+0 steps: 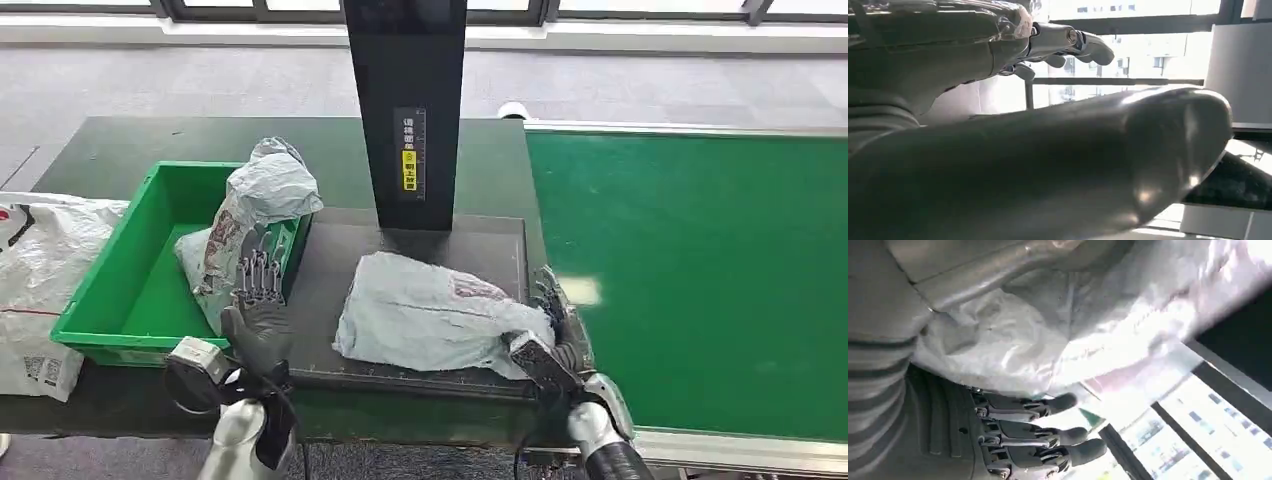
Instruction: Moved the parcel from conveyor to table for the left to box.
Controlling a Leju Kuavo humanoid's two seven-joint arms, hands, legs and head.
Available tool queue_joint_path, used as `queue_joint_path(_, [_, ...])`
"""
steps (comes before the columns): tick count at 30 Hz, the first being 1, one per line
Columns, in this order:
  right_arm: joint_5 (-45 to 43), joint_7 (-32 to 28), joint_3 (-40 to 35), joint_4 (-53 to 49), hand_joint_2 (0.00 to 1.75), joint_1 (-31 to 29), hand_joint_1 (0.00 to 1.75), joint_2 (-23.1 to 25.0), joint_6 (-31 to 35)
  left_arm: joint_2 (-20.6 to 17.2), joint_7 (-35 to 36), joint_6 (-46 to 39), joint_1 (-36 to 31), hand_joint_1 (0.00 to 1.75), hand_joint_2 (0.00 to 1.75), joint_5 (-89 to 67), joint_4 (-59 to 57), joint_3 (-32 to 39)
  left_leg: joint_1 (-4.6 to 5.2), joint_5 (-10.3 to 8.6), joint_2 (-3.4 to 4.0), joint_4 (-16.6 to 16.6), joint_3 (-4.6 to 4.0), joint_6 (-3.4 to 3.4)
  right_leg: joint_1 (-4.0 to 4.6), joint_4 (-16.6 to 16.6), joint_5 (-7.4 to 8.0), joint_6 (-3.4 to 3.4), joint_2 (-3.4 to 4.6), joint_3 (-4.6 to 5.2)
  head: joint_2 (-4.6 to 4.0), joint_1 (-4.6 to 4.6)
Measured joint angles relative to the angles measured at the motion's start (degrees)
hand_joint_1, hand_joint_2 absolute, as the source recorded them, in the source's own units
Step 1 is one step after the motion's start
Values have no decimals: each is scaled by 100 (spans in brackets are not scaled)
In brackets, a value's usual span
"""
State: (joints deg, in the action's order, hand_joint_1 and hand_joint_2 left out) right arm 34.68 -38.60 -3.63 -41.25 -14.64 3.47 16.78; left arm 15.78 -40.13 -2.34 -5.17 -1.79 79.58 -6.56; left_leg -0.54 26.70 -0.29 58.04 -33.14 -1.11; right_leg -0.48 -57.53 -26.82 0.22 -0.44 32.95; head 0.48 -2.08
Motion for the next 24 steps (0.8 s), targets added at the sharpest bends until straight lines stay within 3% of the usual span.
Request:
queue_joint_path(6, [-953, -157, 35, -1159, 175, 664, 0, -52, 35, -2, 0, -55, -50, 0, 0, 50, -55, 0, 0, 3, -1, 0, -5, -2, 0, 0, -1, 0, -1, 2, 0, 0])
queue_joint_path(18, [-1133, -168, 35, -1805, 175, 986, 0, -118, 72, -2, 0, -57, -44, 0, 0, 15, -55, 0, 0, 4, 4, 1, -2, -4, 0, 1, 0, 0, 7, 6, 0, -2])
queue_joint_path(21, [-1919, -177, 28, -2688, 175, 1398, 0, -146, 448, -52, -2, -281, -120, 0, 0, -567, -209, -172, 3, 3, -24, 2, -10, -2, -2, 1, -3, 2, -27, 3, 0, 0])
queue_joint_path(24, [-1908, -181, 20, -3408, 175, 1734, 0, -146, 509, -114, 0, -415, -209, 0, 0, -881, -509, -458, 3, 11, -5, 0, -12, -5, -2, 0, -4, -1, -4, 8, 0, 0])
